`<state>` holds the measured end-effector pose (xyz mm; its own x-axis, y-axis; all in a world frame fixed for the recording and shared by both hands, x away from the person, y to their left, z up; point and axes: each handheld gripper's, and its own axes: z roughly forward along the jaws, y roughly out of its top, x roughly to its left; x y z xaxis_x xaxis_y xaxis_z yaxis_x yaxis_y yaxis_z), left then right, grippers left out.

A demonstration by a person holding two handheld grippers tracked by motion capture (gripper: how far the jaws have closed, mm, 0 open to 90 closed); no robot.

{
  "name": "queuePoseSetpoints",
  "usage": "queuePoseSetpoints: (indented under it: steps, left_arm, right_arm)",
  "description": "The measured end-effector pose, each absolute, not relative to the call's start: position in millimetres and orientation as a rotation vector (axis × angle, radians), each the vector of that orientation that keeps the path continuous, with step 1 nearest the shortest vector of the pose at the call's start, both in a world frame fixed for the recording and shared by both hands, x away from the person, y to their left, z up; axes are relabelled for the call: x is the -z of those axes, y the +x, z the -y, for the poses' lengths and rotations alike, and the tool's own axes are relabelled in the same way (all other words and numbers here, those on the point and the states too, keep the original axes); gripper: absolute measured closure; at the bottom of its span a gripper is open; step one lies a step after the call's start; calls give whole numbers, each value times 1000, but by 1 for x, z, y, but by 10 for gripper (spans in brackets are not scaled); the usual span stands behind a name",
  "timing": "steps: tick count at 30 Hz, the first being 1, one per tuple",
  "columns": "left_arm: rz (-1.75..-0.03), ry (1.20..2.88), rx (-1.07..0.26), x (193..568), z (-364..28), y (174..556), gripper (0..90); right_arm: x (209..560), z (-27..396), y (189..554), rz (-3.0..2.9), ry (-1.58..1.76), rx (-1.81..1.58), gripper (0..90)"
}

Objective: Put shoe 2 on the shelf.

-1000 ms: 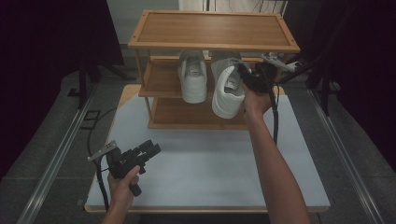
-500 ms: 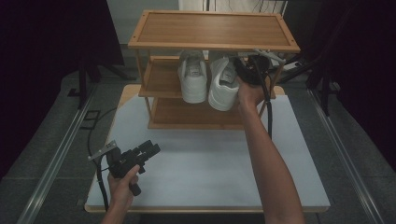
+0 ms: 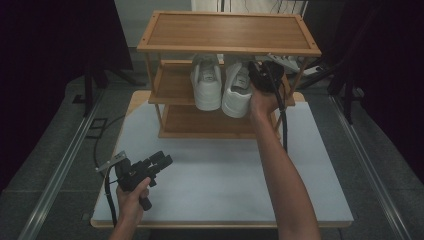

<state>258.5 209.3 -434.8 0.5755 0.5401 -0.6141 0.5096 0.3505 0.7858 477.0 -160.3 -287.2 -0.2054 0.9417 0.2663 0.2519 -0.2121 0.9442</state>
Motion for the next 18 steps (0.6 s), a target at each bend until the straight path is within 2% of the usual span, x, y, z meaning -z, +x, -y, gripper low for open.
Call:
queuePoseSetpoints:
  steps: [5,6,18]
  left_arm:
    - [-1036,1283,-23,436,-209,258,367]
    - [-1035,1282,-24,436,-208,258,367]
    - [-1031,1298,-20,436,-203,258,367]
  right_arm:
    - [289,158,477,-1438,1413,-1537,624]
    - [288,159,477,-1428,1406,-1568,647]
    - [281,173,454,-1502,1342,-1599,595]
